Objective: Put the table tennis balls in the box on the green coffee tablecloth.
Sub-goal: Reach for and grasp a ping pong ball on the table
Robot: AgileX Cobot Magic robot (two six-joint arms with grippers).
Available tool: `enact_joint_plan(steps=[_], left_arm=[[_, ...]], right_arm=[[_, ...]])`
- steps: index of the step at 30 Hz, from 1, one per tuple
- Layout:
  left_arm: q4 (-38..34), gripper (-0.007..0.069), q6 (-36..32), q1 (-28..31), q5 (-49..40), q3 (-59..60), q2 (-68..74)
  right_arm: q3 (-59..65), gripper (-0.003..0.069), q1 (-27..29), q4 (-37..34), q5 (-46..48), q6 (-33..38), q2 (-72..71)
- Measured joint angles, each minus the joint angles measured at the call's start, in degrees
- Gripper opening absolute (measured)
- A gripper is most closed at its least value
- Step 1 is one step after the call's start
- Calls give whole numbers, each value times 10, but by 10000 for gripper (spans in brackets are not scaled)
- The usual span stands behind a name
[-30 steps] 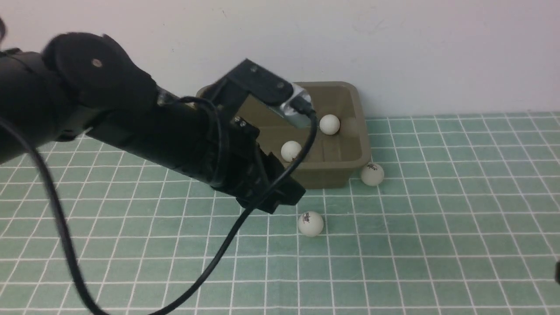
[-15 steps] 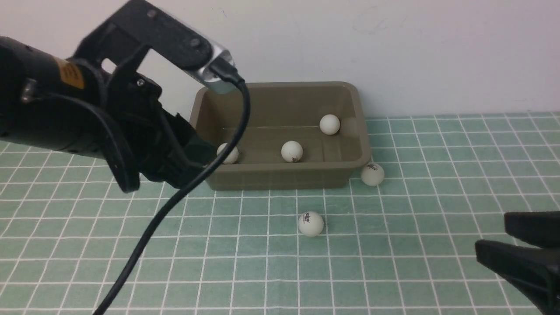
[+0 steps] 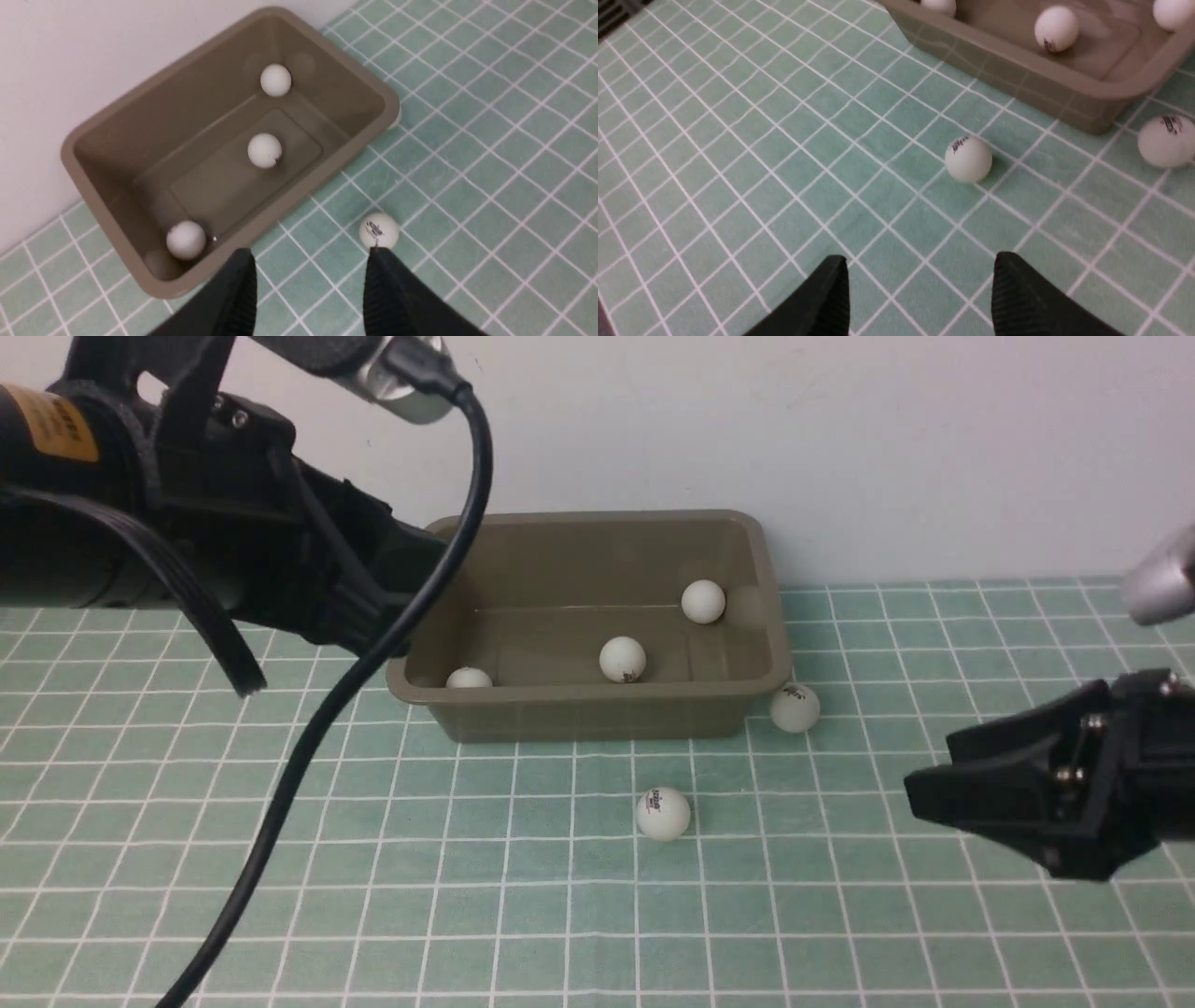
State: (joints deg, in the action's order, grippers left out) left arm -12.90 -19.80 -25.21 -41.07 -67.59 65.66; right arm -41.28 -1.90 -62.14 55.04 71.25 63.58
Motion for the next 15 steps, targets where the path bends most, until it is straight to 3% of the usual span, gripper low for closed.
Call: enact_joint_plan(steps=[4, 8, 15], left_arm=[[-4, 289, -4, 0, 33, 0, 0], [-4, 289, -16, 0, 55, 0, 0], [-4, 342, -32, 0, 55, 0, 0]], right_arm=[[-56, 379, -16, 6, 18, 2, 64], [-87, 379, -73, 29, 2, 3, 121], [-123, 380, -209, 42, -159, 0, 262]])
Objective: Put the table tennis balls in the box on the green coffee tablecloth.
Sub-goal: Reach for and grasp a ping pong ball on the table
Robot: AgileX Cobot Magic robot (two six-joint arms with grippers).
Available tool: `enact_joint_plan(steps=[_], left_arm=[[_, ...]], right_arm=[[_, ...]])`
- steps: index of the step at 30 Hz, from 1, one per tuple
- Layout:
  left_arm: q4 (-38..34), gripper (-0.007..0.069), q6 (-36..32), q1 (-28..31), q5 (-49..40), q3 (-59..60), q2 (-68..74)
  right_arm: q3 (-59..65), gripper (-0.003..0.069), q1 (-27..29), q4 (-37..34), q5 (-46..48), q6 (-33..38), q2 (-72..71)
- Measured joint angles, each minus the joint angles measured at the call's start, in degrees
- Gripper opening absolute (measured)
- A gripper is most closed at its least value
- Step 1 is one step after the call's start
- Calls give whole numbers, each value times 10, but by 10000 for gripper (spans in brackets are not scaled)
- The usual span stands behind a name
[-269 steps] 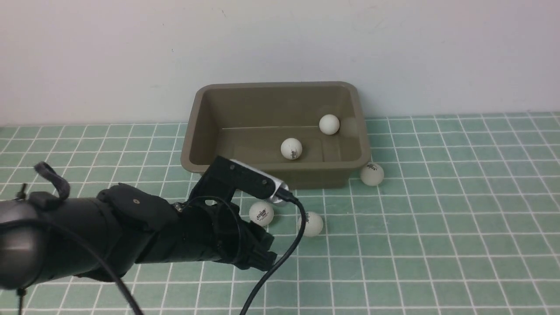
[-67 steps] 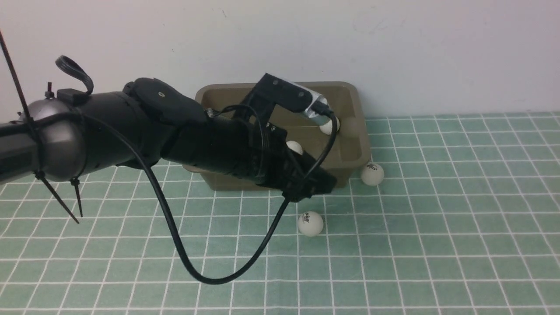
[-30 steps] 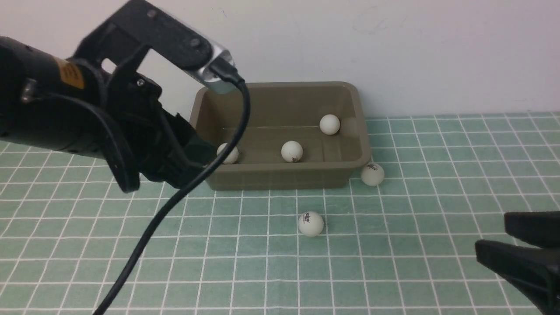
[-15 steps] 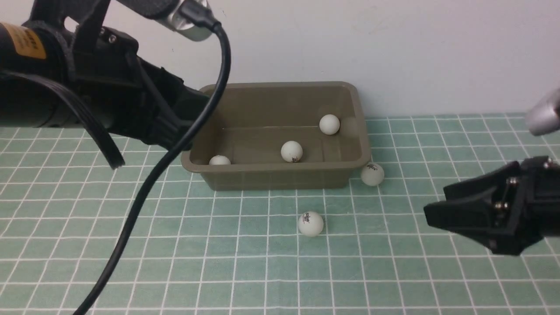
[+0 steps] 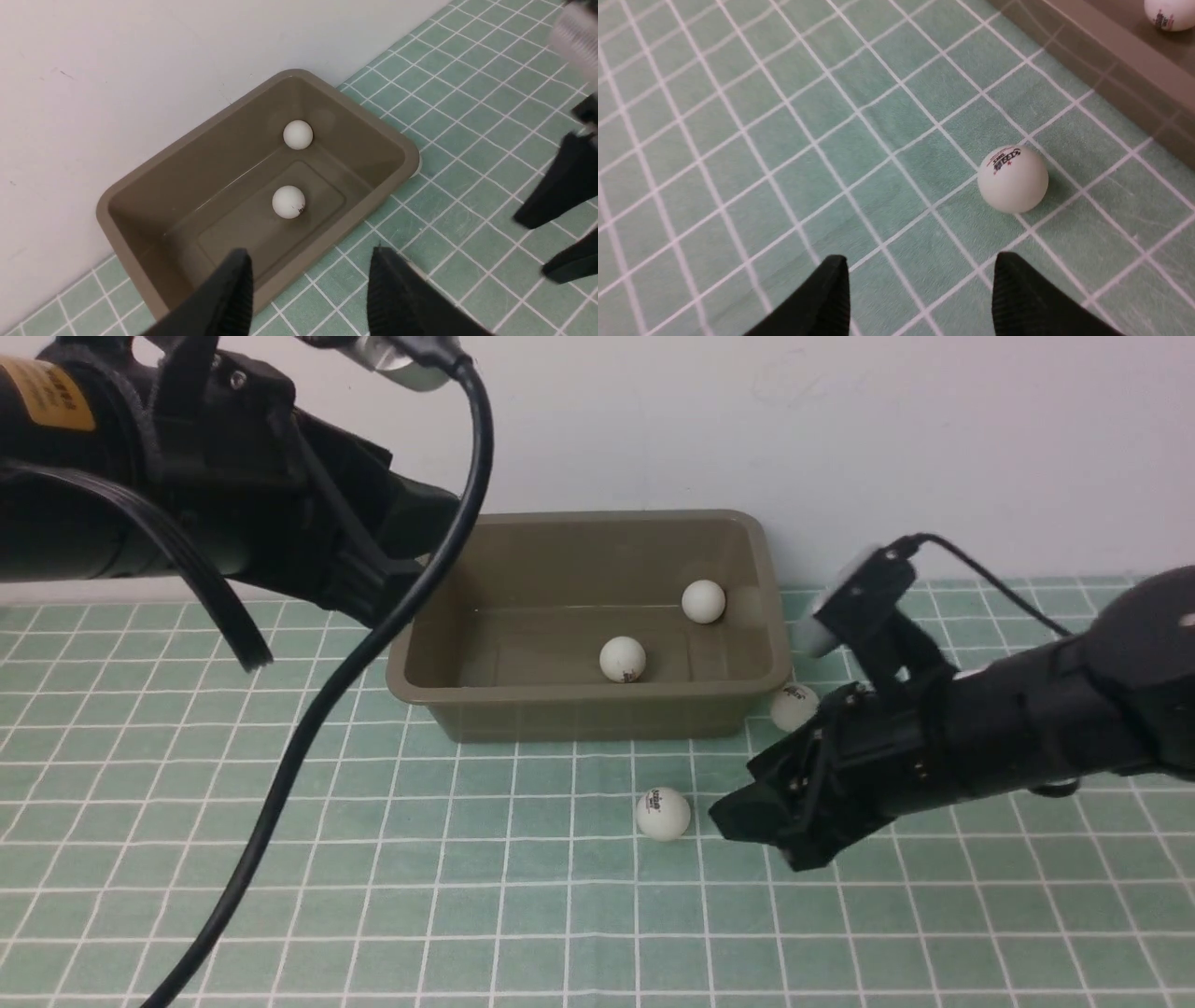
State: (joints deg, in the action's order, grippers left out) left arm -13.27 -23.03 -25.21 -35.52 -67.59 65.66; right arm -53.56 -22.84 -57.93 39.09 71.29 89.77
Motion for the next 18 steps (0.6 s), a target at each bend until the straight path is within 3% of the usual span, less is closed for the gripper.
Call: enact_joint_plan(steps=[6, 18], left_arm=[[0, 456, -3, 0, 0, 0, 0], [0, 459, -3, 0, -1, 0, 0]], right_arm=[[-48, 429, -25, -4, -30, -6, 85], [-107, 471, -25, -4, -36, -11, 169]])
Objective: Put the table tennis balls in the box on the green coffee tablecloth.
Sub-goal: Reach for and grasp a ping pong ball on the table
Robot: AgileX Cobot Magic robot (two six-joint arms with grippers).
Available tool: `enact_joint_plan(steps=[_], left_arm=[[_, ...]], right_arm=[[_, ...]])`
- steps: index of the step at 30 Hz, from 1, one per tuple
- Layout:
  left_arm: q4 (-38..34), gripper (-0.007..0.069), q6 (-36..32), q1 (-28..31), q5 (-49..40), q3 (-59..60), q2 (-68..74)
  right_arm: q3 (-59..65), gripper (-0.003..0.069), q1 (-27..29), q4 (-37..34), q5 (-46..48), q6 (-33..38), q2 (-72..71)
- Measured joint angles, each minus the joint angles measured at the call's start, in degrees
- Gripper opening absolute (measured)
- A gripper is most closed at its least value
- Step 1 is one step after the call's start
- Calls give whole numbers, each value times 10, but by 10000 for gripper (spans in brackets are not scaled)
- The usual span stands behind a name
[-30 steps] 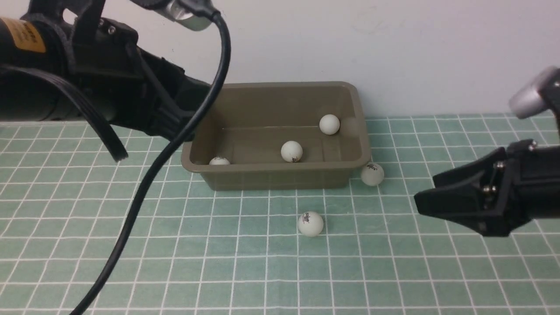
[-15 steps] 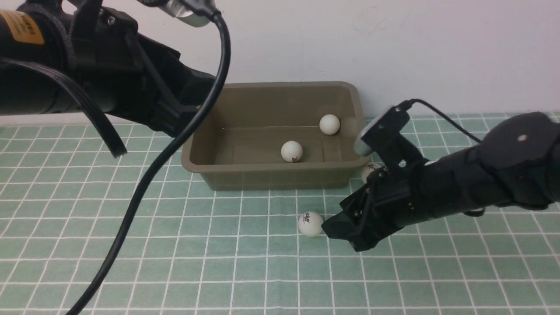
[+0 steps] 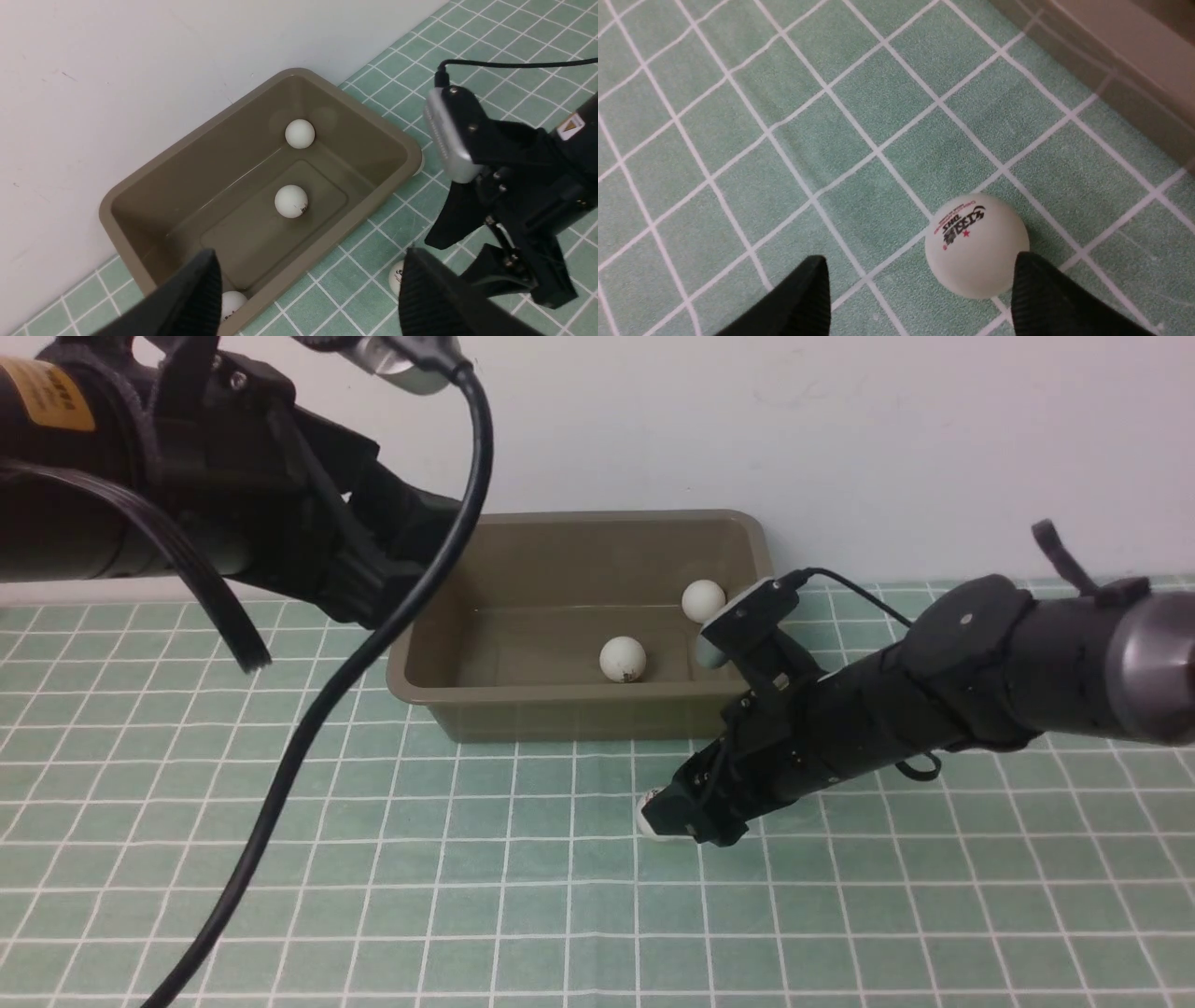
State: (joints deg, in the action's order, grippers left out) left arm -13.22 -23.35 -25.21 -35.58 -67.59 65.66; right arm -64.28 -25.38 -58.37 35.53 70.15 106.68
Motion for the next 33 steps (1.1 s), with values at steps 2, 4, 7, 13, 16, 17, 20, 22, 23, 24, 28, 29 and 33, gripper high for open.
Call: enact_joint_plan(steps=[2, 4, 7, 13, 16, 17, 20, 22, 23, 24, 28, 29, 33], left_arm=[[0, 459, 0, 0, 0, 0, 0], [0, 459, 0, 0, 0, 0, 0], [0, 459, 0, 0, 0, 0, 0], [0, 459, 0, 0, 0, 0, 0], [0, 459, 0, 0, 0, 0, 0], [0, 459, 0, 0, 0, 0, 0], [0, 459, 0, 0, 0, 0, 0], [0, 459, 0, 0, 0, 0, 0], [0, 459, 0, 0, 0, 0, 0], [0, 459, 0, 0, 0, 0, 0], [0, 459, 0, 0, 0, 0, 0], [0, 459, 0, 0, 0, 0, 0], [0, 459, 0, 0, 0, 0, 0]], right_arm=[[-5, 472, 0, -1, -2, 0, 10], [-6, 472, 0, -1, -7, 0, 19], [-6, 472, 0, -4, -14, 1, 30], [-7, 472, 0, -30, -17, 25, 46], [-8, 472, 0, -60, -19, 46, 57], [-8, 472, 0, -69, -20, 53, 62], [-8, 472, 0, -81, -28, 59, 70], [-8, 472, 0, -83, -30, 60, 72], [-8, 472, 0, -86, -32, 60, 72], [-8, 471, 0, -89, -33, 61, 72], [-8, 435, 0, -93, -42, 61, 72], [-8, 419, 0, -94, -44, 61, 72], [-8, 355, 0, -94, -47, 61, 72]])
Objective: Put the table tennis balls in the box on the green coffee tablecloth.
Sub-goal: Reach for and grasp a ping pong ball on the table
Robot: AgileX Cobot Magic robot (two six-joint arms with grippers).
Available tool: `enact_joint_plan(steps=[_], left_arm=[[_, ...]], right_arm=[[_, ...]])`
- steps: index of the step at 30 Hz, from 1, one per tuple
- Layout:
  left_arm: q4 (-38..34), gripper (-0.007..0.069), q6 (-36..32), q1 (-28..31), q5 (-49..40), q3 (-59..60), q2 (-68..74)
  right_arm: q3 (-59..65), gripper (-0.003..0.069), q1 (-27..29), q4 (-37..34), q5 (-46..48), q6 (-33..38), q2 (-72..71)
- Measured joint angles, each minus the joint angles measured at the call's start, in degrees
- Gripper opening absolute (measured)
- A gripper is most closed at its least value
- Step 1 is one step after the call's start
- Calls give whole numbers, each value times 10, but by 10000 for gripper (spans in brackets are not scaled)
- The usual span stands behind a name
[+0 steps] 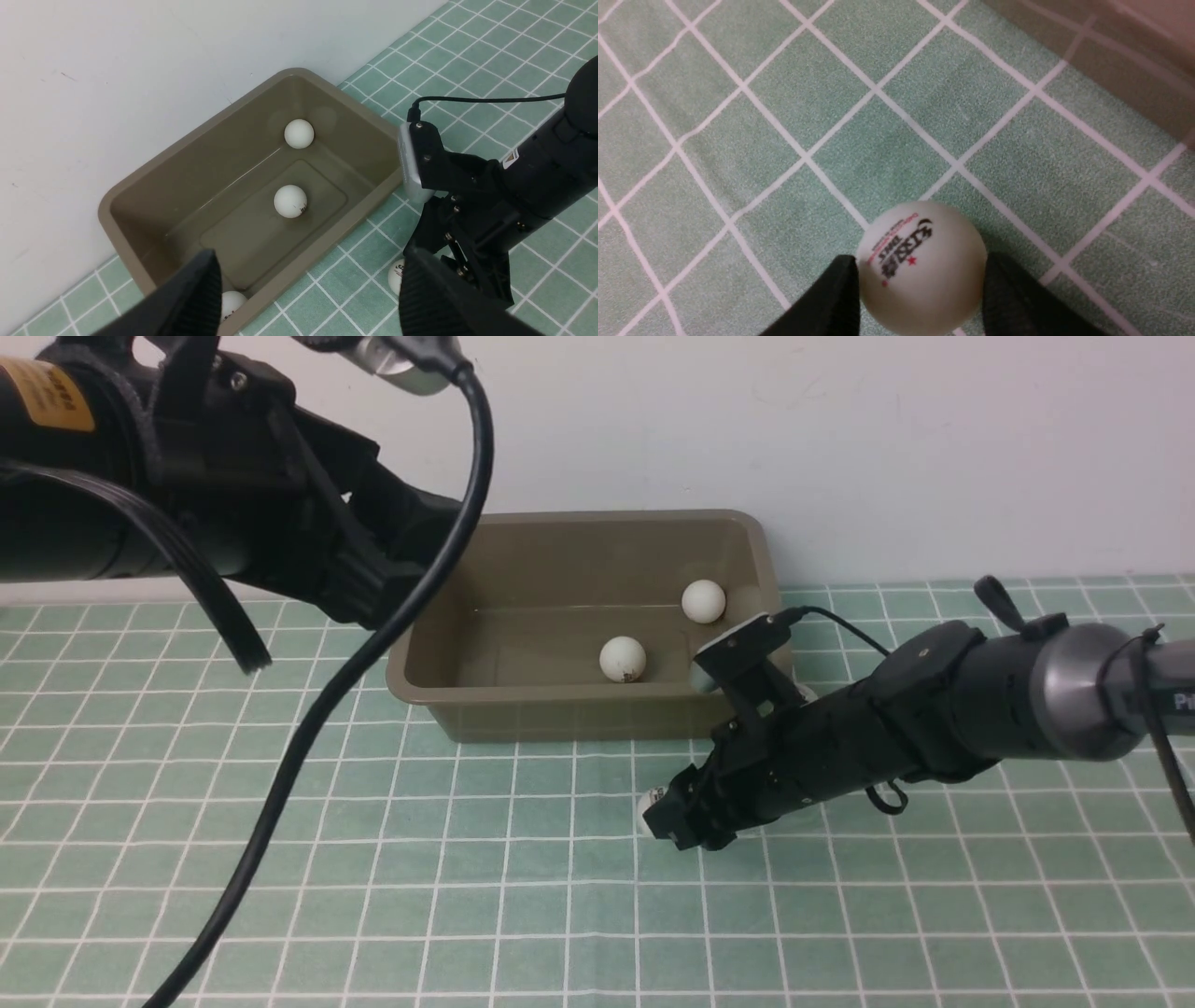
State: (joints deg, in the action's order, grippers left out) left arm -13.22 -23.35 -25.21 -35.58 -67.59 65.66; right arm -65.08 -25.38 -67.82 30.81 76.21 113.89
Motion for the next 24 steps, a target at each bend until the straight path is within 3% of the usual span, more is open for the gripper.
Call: enact_joint_plan(steps=[2, 8, 9, 10, 12, 16, 24], left_arm=[[0, 459, 0, 0, 0, 0, 0], [1, 459, 0, 0, 0, 0, 0], [1, 459, 0, 0, 0, 0, 0], [1, 459, 0, 0, 0, 0, 0], [1, 459, 0, 0, 0, 0, 0], [2, 459, 0, 0, 0, 0, 0], [2, 459, 0, 0, 0, 0, 2]], right_arm=[[0, 294, 0, -1, -1, 0, 0], [0, 237, 0, 5, -4, 0, -7], [0, 195, 0, 8, -4, 0, -11], [0, 66, 0, 21, 3, 0, -29], [0, 19, 0, 33, 12, -1, -47], [0, -12, 0, 59, 53, -11, -107], [0, -4, 0, 71, 67, -28, -152]])
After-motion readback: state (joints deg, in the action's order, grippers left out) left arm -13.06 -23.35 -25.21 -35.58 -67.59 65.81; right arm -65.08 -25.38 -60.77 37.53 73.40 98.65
